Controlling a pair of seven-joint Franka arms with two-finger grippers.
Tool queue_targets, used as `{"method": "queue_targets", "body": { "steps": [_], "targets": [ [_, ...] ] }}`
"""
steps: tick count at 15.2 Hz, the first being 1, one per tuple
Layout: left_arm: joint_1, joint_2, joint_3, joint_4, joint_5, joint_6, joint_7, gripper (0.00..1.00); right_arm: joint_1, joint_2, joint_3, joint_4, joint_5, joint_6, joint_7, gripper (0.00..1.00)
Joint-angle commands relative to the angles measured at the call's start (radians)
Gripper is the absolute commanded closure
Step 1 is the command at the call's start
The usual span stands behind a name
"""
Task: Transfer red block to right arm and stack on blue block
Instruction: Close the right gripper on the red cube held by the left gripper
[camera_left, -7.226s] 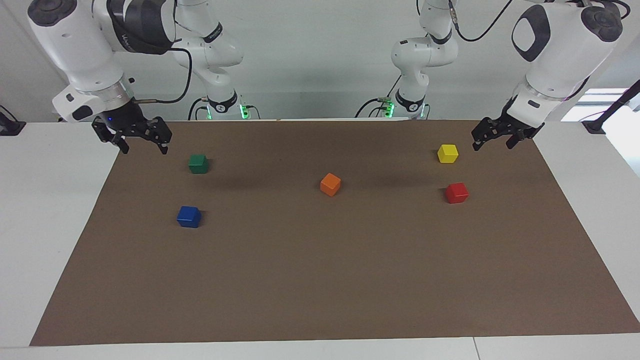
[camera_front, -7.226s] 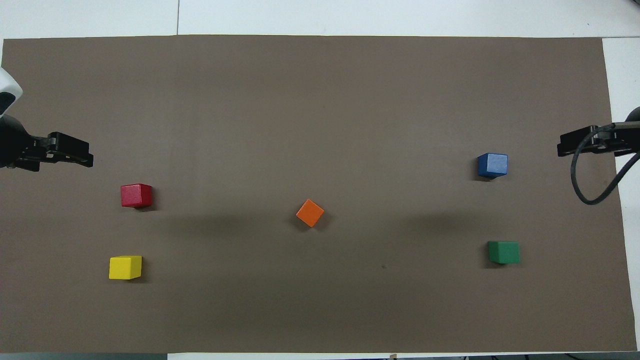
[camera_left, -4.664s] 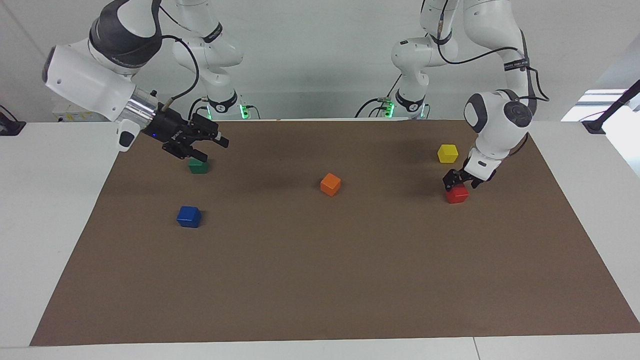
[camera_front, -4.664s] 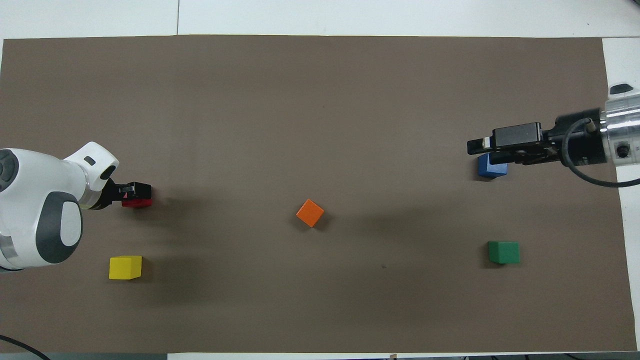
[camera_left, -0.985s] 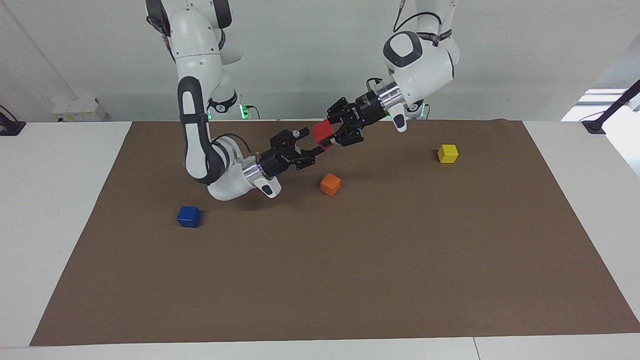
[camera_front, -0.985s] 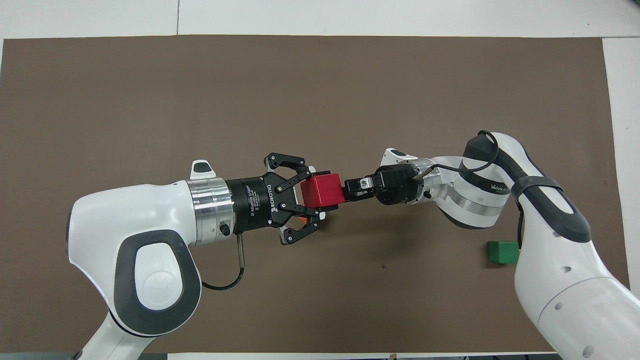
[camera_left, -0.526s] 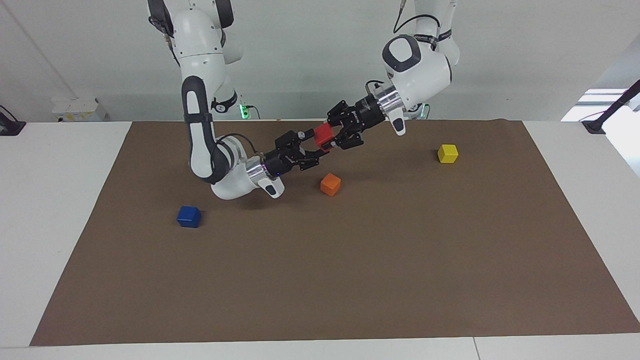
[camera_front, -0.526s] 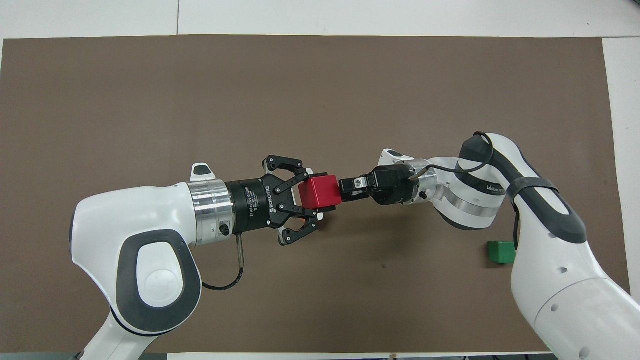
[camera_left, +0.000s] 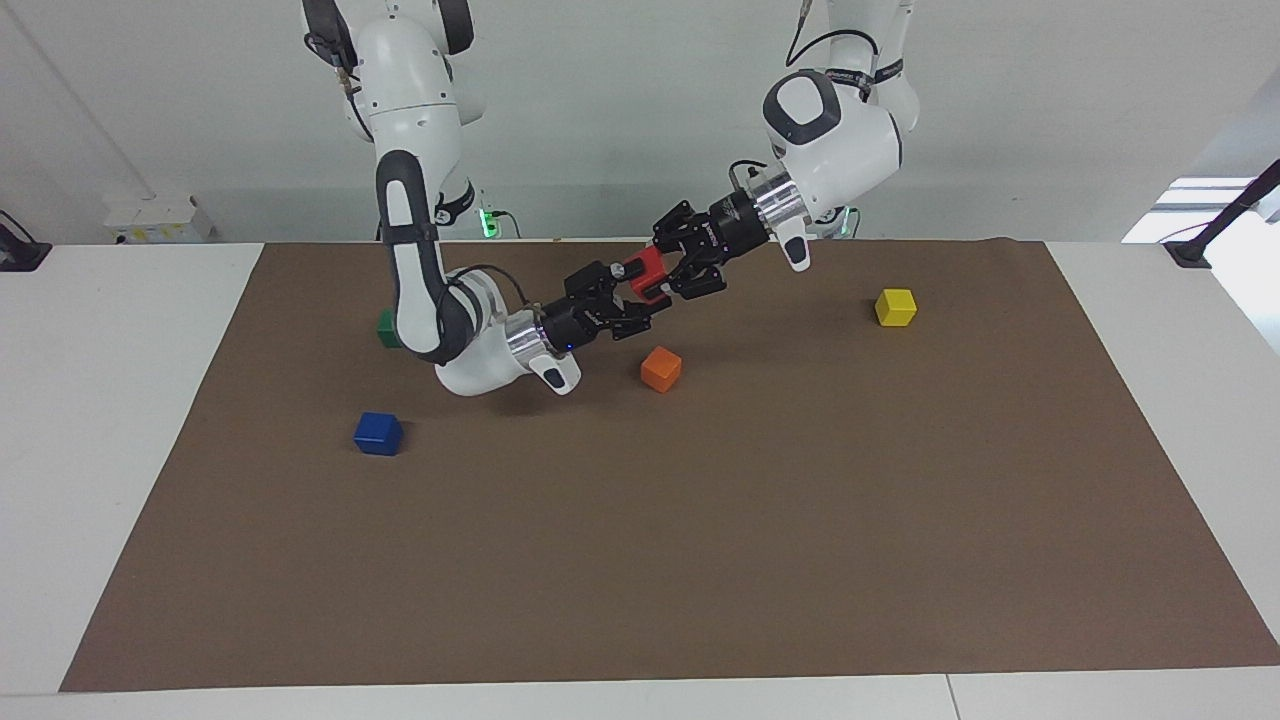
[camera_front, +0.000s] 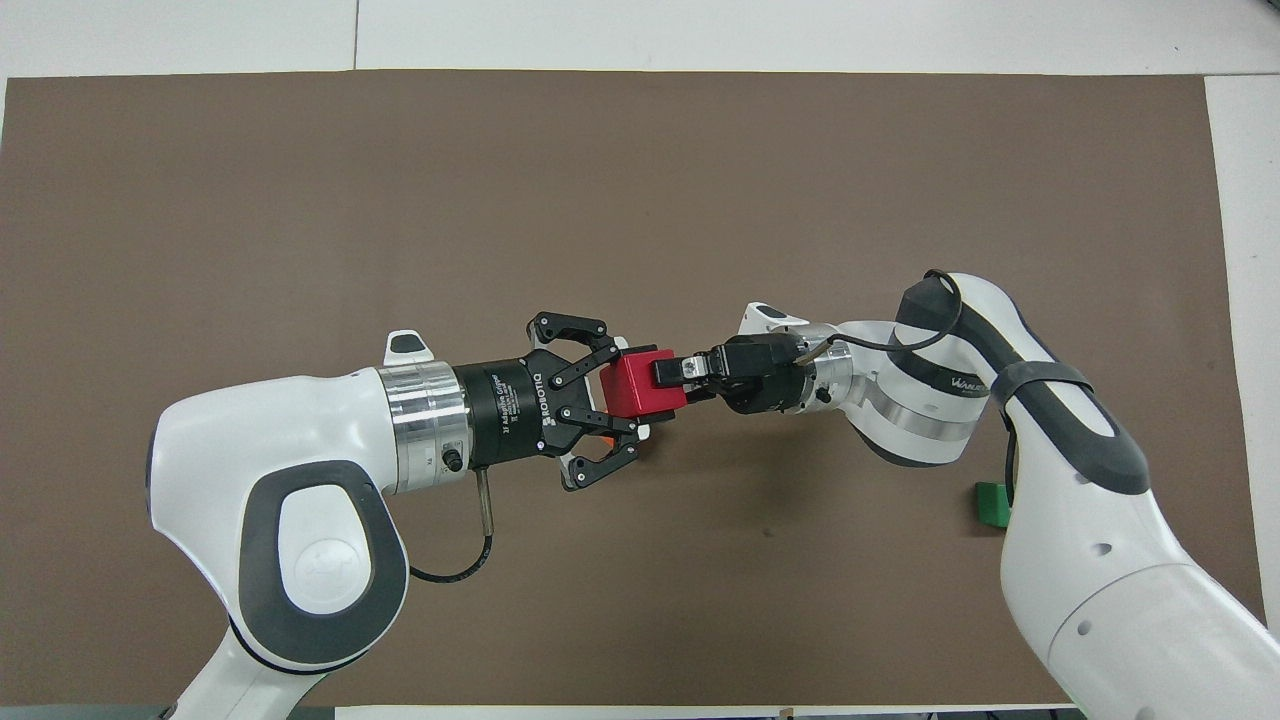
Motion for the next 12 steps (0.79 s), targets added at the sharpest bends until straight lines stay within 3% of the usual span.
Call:
{"method": "queue_targets", "body": {
  "steps": [1, 2, 4, 5, 12],
  "targets": [
    [-0.021, -0.01, 0.009, -0.014, -0.026, 0.031, -0.002, 1.0, 0.002, -0.001, 0.003, 0.0, 0.026, 0.029, -0.011, 0.1],
    [-0.021, -0.009, 0.009, -0.014, -0.026, 0.031, -0.004, 1.0, 0.002, -0.001, 0.003, 0.001, 0.026, 0.032, -0.014, 0.29],
    [-0.021, -0.01, 0.009, -0.014, -0.026, 0.031, -0.002, 1.0, 0.0, -0.001, 0.003, 0.003, 0.026, 0.044, -0.011, 0.86],
    [-0.021, -0.01, 0.009, -0.014, -0.026, 0.031, -0.004, 1.0, 0.0, -0.001, 0.003, 0.004, 0.026, 0.055, -0.011, 1.0],
    [-0.018, -0.009, 0.009, -0.014, -0.028, 0.023, -0.004, 1.0, 0.0, -0.004, 0.003, 0.009, 0.026, 0.084, -0.011, 1.0]
  ]
}}
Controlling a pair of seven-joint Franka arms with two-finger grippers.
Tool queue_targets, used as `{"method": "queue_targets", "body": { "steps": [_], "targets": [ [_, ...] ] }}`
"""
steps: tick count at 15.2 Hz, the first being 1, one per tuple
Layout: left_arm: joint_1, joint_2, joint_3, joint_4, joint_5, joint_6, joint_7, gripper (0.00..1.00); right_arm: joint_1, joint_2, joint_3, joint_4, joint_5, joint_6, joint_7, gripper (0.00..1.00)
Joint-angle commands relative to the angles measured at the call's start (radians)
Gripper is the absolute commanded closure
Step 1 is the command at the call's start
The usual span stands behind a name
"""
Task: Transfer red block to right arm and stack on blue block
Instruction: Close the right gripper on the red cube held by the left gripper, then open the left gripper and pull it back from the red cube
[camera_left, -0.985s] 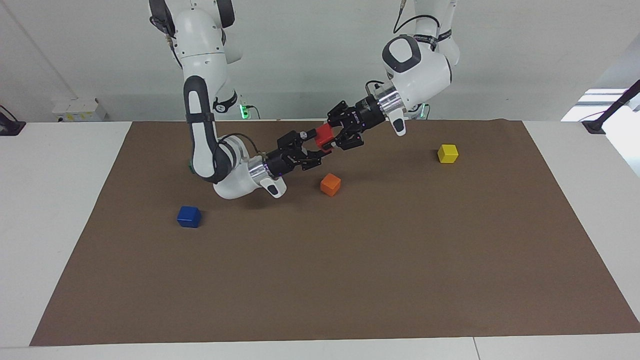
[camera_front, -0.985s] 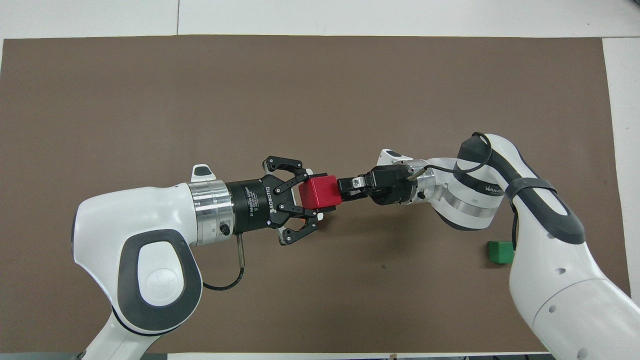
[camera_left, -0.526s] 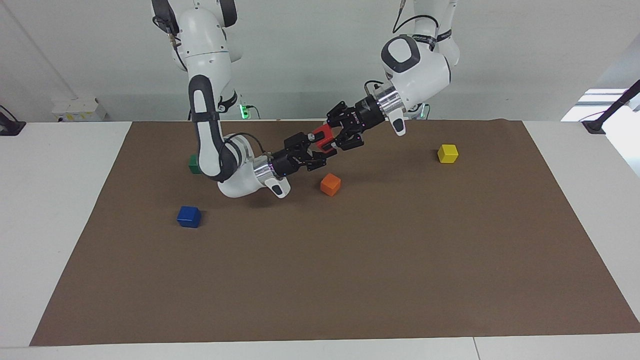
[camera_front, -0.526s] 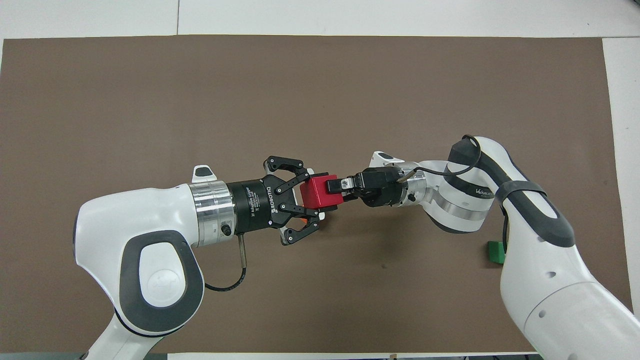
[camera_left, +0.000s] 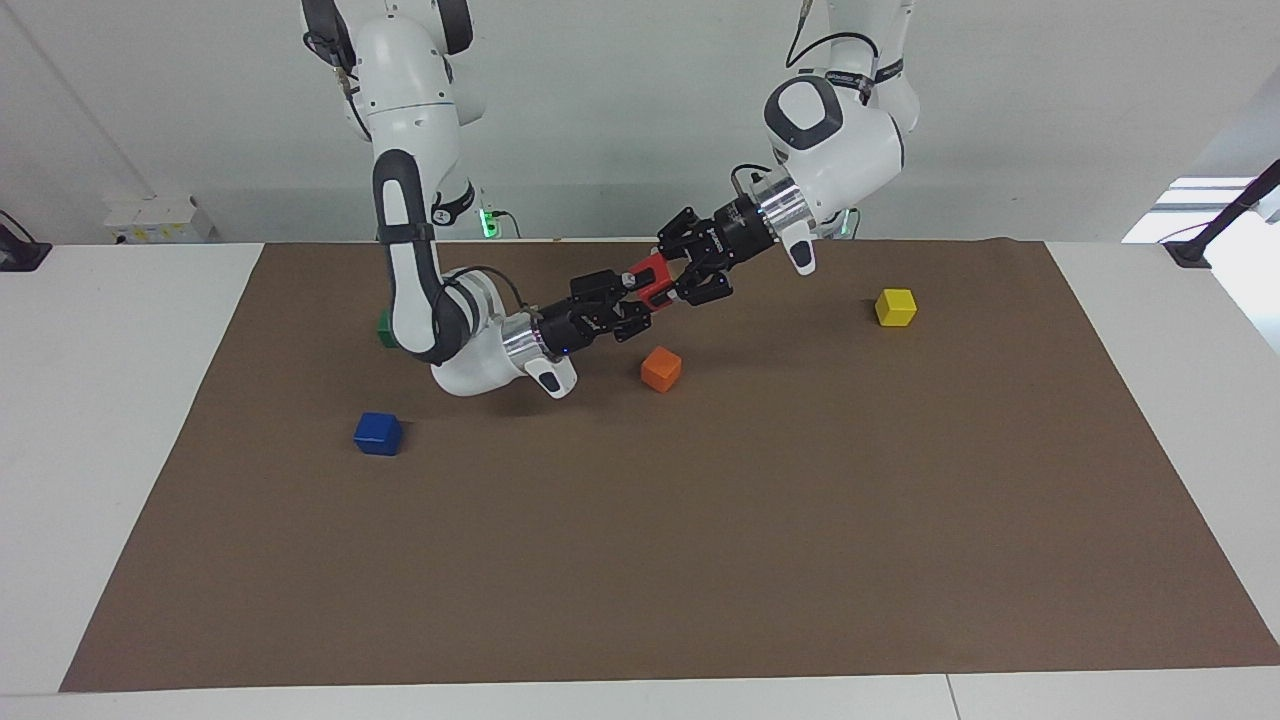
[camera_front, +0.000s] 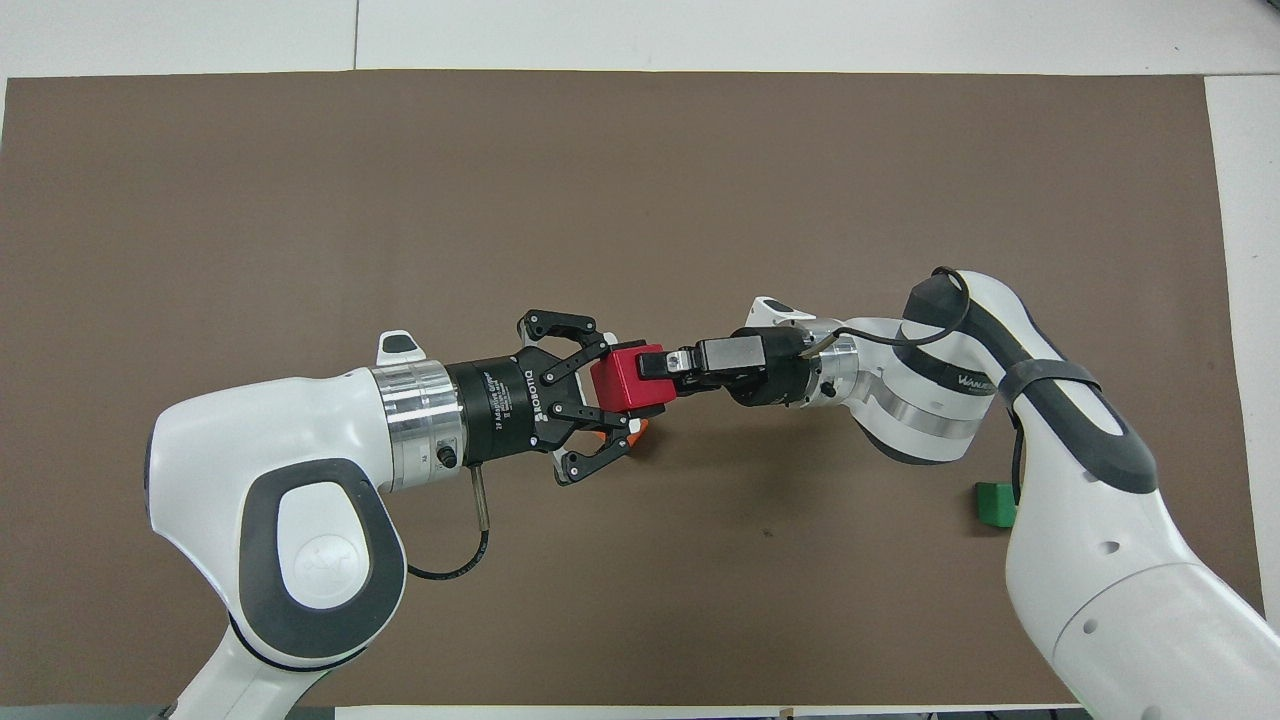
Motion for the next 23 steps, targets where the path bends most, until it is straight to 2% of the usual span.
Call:
{"method": "queue_targets", "body": {
  "steps": [1, 3, 4, 8, 11, 14, 17, 19, 21, 23],
  "targets": [
    [-0.015, -0.011, 0.002, 0.001, -0.025, 0.004, -0.012, 1.0, 0.008, -0.003, 0.006, 0.006, 0.013, 0.082, -0.016, 1.0],
    [-0.009, -0.011, 0.003, 0.001, -0.025, 0.003, -0.017, 1.0, 0.01, -0.005, 0.006, 0.006, 0.013, 0.097, -0.017, 1.0],
    [-0.006, -0.011, 0.003, 0.002, -0.025, -0.002, -0.023, 0.01, 0.01, -0.009, 0.006, 0.006, 0.013, 0.097, -0.017, 1.0],
    [0.01, -0.011, 0.005, 0.002, -0.025, -0.02, -0.024, 0.0, 0.011, -0.014, 0.01, 0.013, 0.015, 0.126, -0.016, 1.0],
    [0.066, -0.012, 0.008, 0.002, -0.023, -0.085, -0.015, 0.0, 0.01, -0.014, 0.014, 0.031, 0.015, 0.158, -0.008, 1.0],
    [0.206, -0.011, 0.009, -0.001, -0.022, -0.221, 0.046, 0.0, 0.008, -0.048, 0.034, 0.048, 0.015, 0.275, 0.049, 1.0],
    [0.324, -0.012, 0.011, -0.018, 0.013, -0.348, 0.13, 0.0, 0.006, -0.052, 0.033, 0.091, 0.013, 0.312, 0.116, 1.0],
    [0.393, -0.011, 0.011, -0.028, 0.104, -0.431, 0.19, 0.0, 0.008, -0.08, 0.033, 0.104, 0.007, 0.417, 0.164, 1.0],
    [0.456, -0.009, 0.011, -0.019, 0.258, -0.513, 0.315, 0.0, 0.008, -0.097, 0.031, 0.124, -0.026, 0.52, 0.207, 1.0],
    [0.502, -0.009, 0.011, -0.013, 0.386, -0.576, 0.461, 0.0, 0.008, -0.113, 0.031, 0.154, -0.126, 0.643, 0.282, 1.0]
  ]
}}
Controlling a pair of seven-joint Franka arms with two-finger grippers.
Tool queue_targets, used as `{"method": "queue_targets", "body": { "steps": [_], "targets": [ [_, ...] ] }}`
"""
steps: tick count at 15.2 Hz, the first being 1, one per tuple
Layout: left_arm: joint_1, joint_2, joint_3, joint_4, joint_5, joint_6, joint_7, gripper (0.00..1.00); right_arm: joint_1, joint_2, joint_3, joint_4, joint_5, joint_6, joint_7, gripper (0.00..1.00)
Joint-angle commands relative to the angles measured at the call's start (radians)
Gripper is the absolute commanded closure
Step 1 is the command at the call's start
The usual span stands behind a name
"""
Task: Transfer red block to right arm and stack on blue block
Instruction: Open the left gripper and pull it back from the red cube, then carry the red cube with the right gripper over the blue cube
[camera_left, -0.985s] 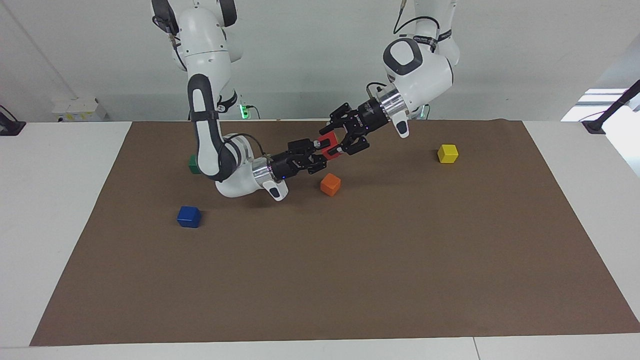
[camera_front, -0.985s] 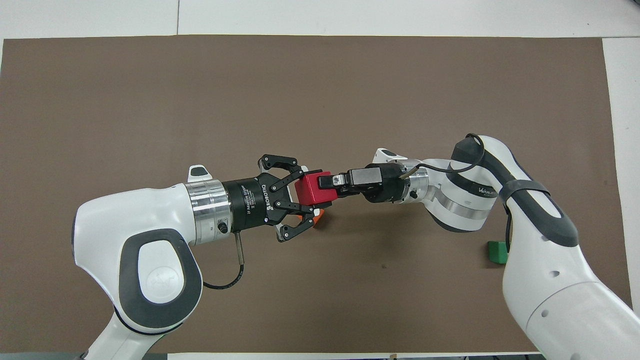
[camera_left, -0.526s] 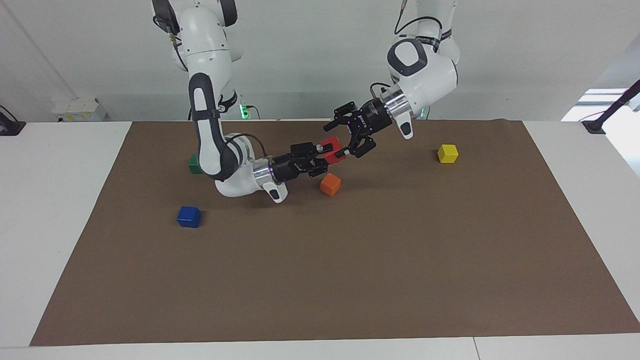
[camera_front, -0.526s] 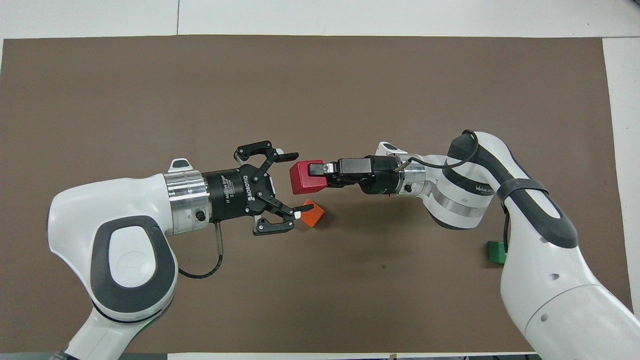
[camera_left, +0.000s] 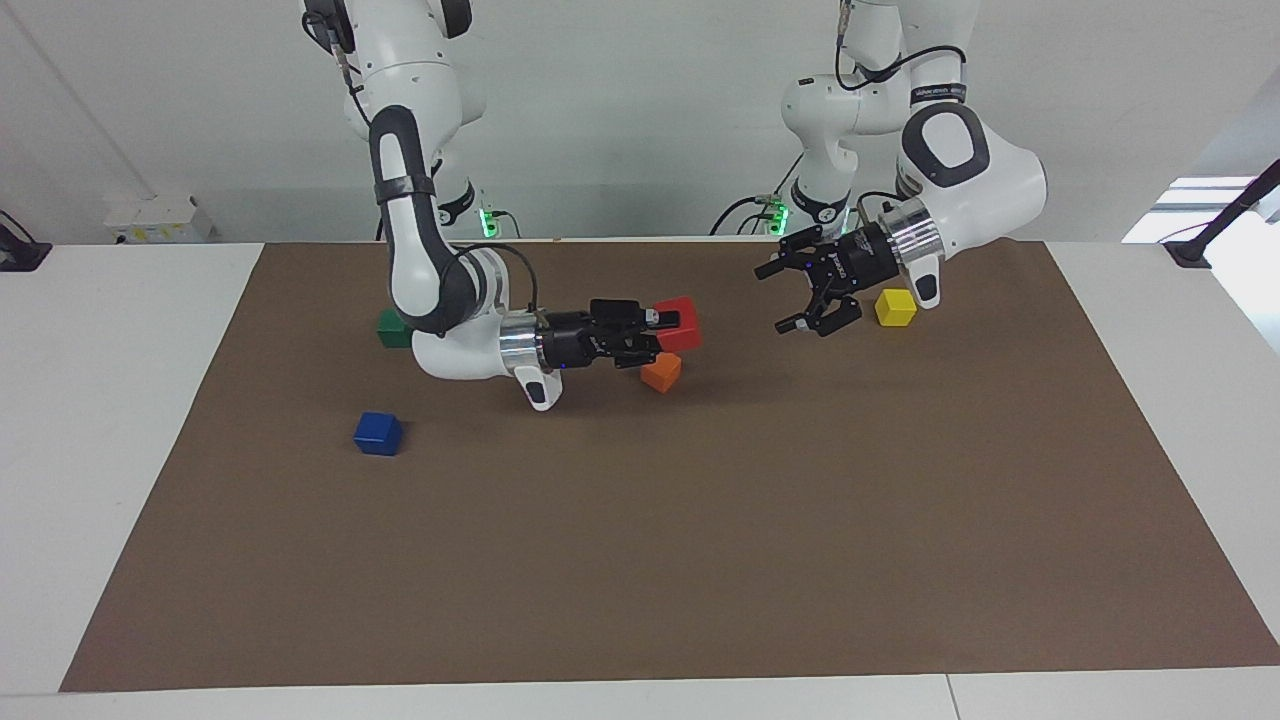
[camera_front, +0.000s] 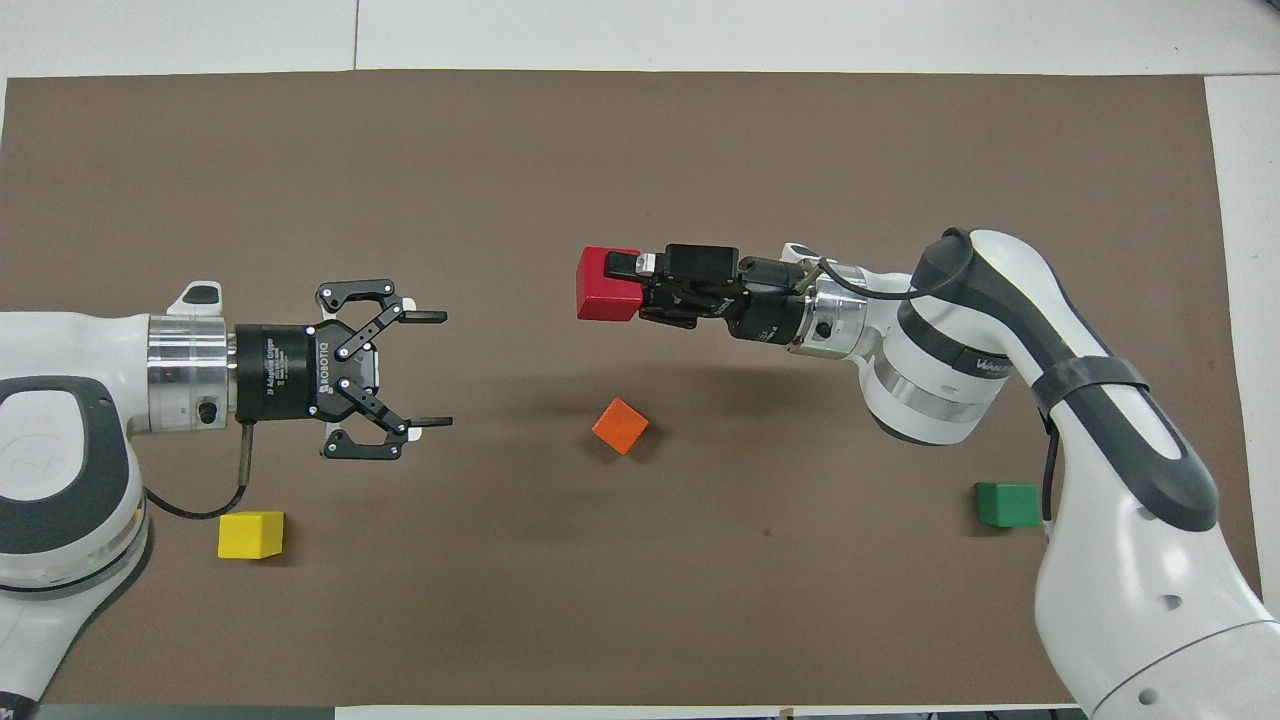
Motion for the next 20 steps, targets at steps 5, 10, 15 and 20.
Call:
{"method": "queue_targets", "body": {
  "steps": [5, 10, 15, 20],
  "targets": [
    [0.093, 0.024, -0.01, 0.067, 0.472, -0.126, 0.476, 0.0, 0.008, -0.093, 0.002, 0.06, -0.469, 0.402, 0.364, 1.0],
    [0.11, 0.054, -0.007, 0.136, 0.824, -0.125, 0.875, 0.0, -0.045, -0.129, -0.012, 0.063, -1.028, 0.433, 0.608, 1.0],
    [0.118, 0.091, -0.007, 0.219, 1.001, -0.114, 1.127, 0.0, -0.105, -0.175, -0.029, 0.052, -1.533, 0.357, 0.803, 1.0],
    [0.129, 0.077, 0.012, 0.284, 1.045, -0.162, 1.135, 0.0, -0.199, -0.273, -0.029, 0.052, -1.809, 0.198, 0.794, 1.0]
  ]
}}
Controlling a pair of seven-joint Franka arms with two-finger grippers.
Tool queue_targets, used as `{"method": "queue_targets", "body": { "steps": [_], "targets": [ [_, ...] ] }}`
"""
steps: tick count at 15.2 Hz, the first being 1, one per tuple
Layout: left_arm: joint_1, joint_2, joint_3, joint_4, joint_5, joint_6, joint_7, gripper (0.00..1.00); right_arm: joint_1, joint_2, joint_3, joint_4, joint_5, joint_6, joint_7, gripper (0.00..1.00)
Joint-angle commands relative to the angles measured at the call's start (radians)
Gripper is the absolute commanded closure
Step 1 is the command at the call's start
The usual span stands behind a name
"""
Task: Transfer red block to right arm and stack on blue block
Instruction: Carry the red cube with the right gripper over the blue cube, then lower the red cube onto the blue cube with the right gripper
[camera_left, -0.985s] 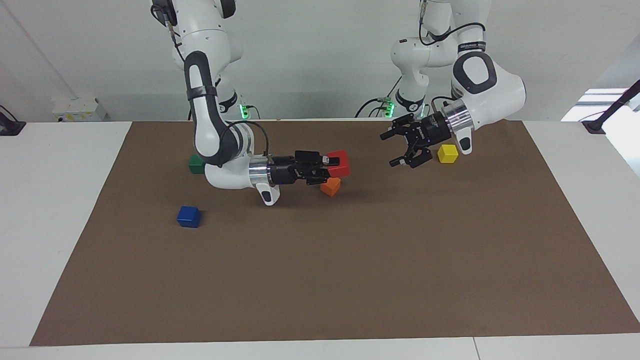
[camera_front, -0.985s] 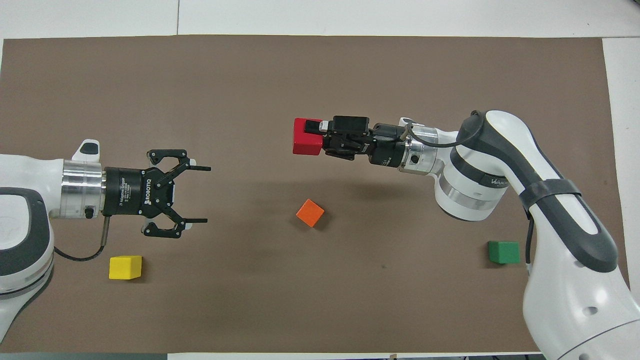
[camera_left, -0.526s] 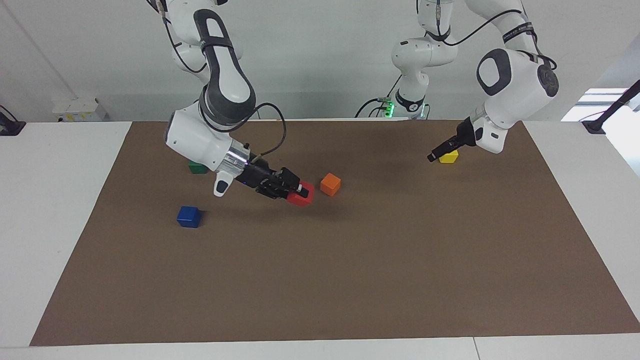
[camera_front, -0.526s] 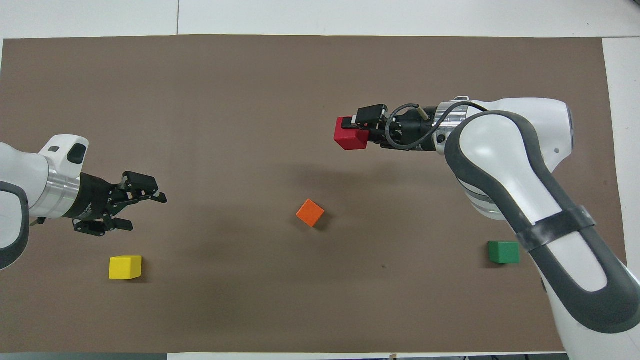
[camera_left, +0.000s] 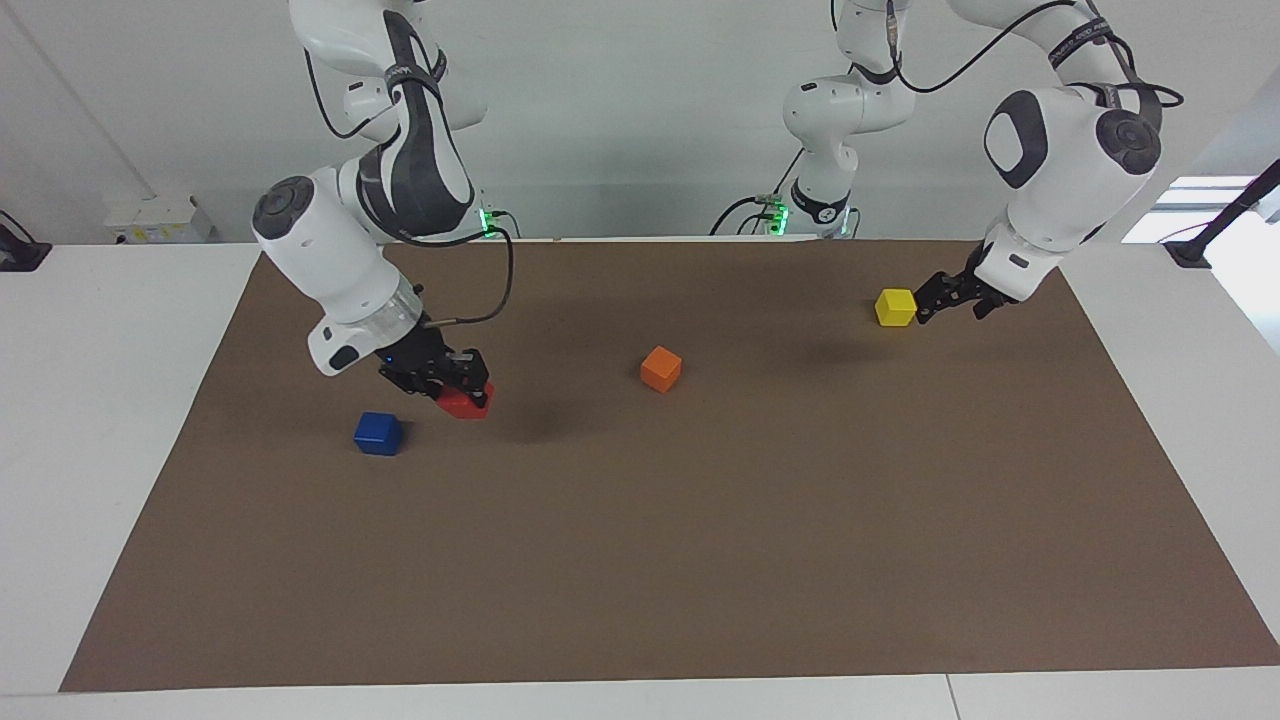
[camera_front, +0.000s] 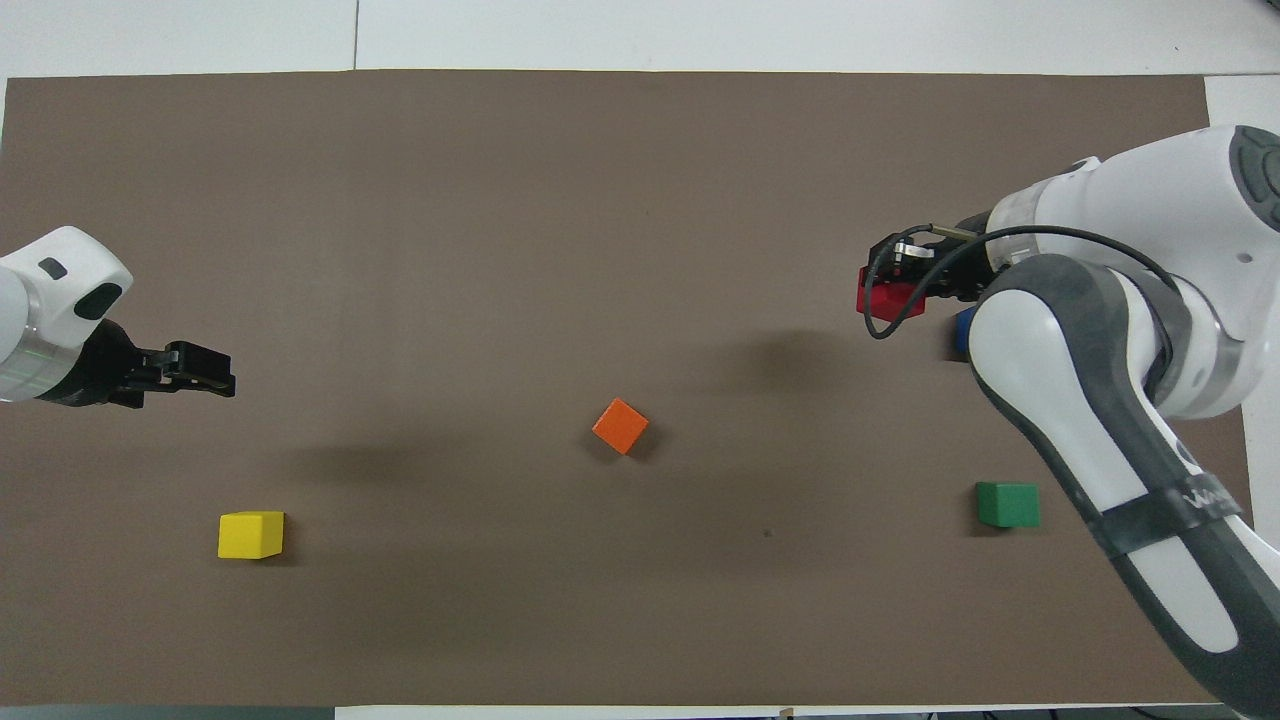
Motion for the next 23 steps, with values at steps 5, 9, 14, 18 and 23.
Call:
{"method": "queue_targets", "body": {
  "steps": [5, 9, 14, 18, 23],
  "targets": [
    [0.006, 0.022, -0.014, 0.127, 0.077, -0.061, 0.031, 0.0, -0.106, -0.075, 0.009, -0.036, -0.228, -0.088, -0.008, 1.0],
    [0.004, 0.054, -0.016, 0.213, 0.097, -0.135, 0.036, 0.0, -0.14, -0.045, 0.011, -0.066, -0.274, -0.029, -0.011, 1.0],
    [-0.063, 0.101, 0.024, 0.282, 0.123, -0.181, 0.039, 0.0, -0.141, 0.02, 0.009, -0.08, -0.285, 0.088, -0.008, 1.0],
    [-0.159, 0.129, 0.099, 0.325, 0.111, -0.223, 0.039, 0.0, -0.143, 0.04, 0.011, -0.148, -0.327, 0.233, -0.009, 1.0],
    [-0.143, 0.108, 0.098, 0.288, 0.106, -0.226, 0.079, 0.0, -0.143, 0.038, 0.012, -0.171, -0.328, 0.248, -0.032, 1.0]
  ]
}}
